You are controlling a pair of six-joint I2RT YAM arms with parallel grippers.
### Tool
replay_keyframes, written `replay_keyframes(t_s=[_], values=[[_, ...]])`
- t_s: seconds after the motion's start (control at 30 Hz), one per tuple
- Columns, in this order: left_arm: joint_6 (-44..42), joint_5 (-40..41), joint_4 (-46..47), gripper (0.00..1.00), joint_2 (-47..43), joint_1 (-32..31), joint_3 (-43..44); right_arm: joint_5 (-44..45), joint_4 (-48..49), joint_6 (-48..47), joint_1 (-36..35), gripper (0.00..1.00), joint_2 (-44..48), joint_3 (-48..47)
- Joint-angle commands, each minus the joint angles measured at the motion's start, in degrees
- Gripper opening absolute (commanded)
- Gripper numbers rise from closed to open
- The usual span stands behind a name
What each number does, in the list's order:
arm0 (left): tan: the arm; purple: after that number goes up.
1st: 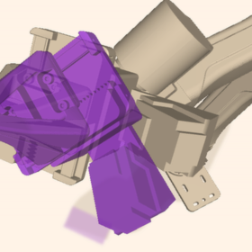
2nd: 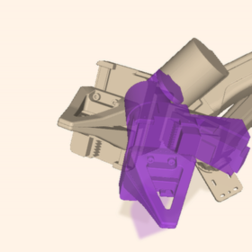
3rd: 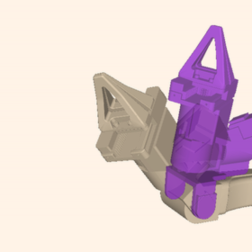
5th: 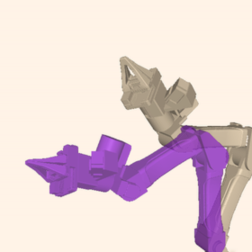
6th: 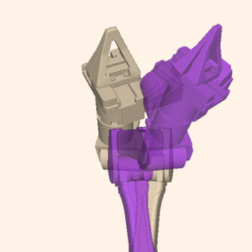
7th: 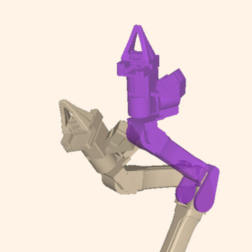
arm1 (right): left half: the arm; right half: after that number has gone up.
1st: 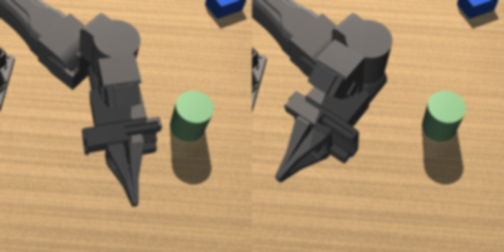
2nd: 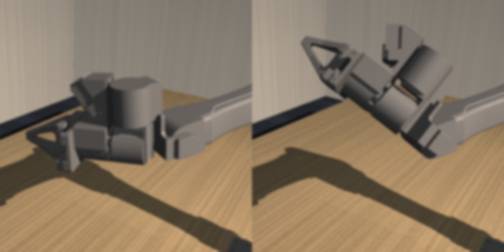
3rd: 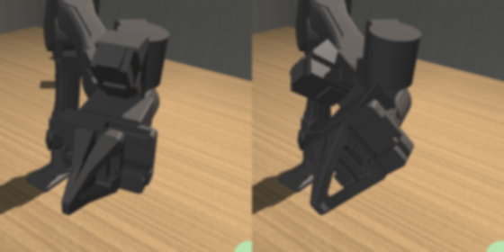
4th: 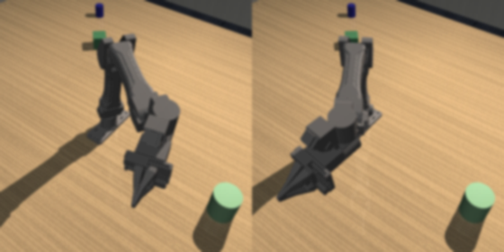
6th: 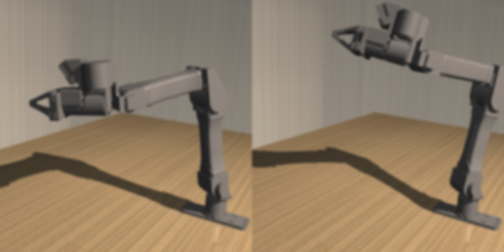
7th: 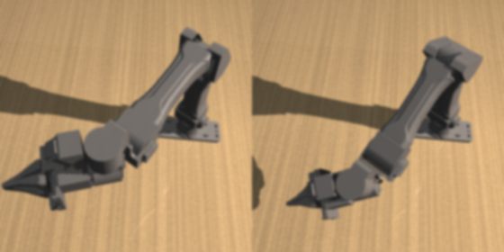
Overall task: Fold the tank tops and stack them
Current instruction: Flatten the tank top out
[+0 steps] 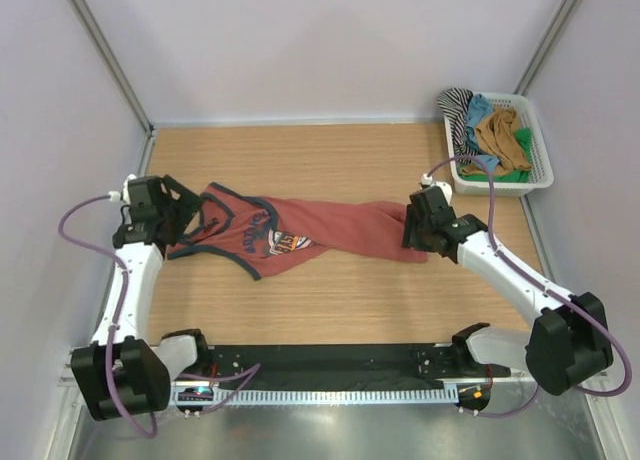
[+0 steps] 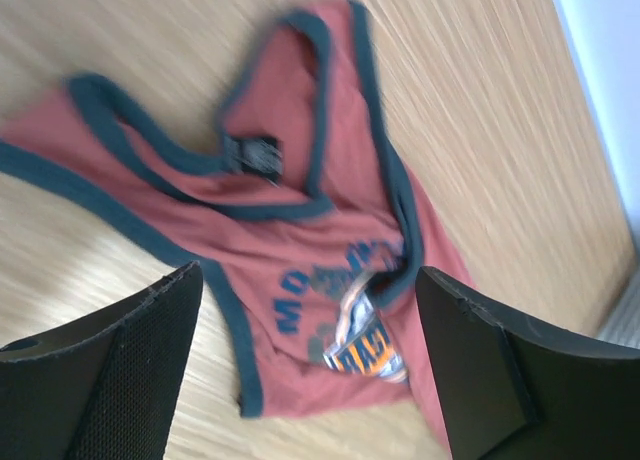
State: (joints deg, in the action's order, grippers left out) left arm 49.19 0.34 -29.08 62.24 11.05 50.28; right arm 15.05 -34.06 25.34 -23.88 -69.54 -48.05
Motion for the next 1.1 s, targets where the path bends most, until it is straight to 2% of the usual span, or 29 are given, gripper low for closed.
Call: replay_keyframes(t_s=[0.0,0.07,0.27,0.4,0.7,0.8,0.83,0.9,0.97,1.07], values=[[-1.9,-4.3,0.9,0.87,0.2,-8.5,1.0,2.5,4.3,4.6,0.8,0.53,2.8,1.9],[-1.5,-3.1,1.7,0.85,1.7,-14.7,0.8,1.4,6.6,6.7,2.2,0.52,3.0,4.7],[-1.1,-4.5,7.1,0.81,9.0,-23.1,0.2,1.0,9.3,8.2,6.3,0.52,3.8,9.6],[-1.7,-4.4,7.8,0.79,13.8,-26.1,1.3,-4.3,12.3,7.5,10.6,0.53,2.7,11.9],[-2.4,-4.4,9.6,0.76,19.2,-28.4,2.0,-9.5,18.1,8.0,12.3,0.48,-3.6,13.7],[-3.3,-4.4,9.5,0.73,20.2,-28.4,2.5,-9.4,19.2,8.1,12.5,0.34,-4.1,14.5],[-3.4,-4.7,9.5,0.72,20.5,-28.4,2.8,-9.4,19.3,8.2,12.5,0.23,-3.9,14.7],[-4.1,-5.3,9.3,0.66,21.4,-28.4,3.5,-8.8,18.9,8.3,12.7,0.12,-3.1,14.8],[-4.6,-5.5,9.0,0.62,22.1,-28.4,4.0,-8.1,18.1,8.4,12.9,0.06,-0.5,14.8],[-4.8,-6.1,8.9,0.57,23.6,-28.5,4.8,-7.1,16.7,8.1,13.0,0.04,2.1,14.0]])
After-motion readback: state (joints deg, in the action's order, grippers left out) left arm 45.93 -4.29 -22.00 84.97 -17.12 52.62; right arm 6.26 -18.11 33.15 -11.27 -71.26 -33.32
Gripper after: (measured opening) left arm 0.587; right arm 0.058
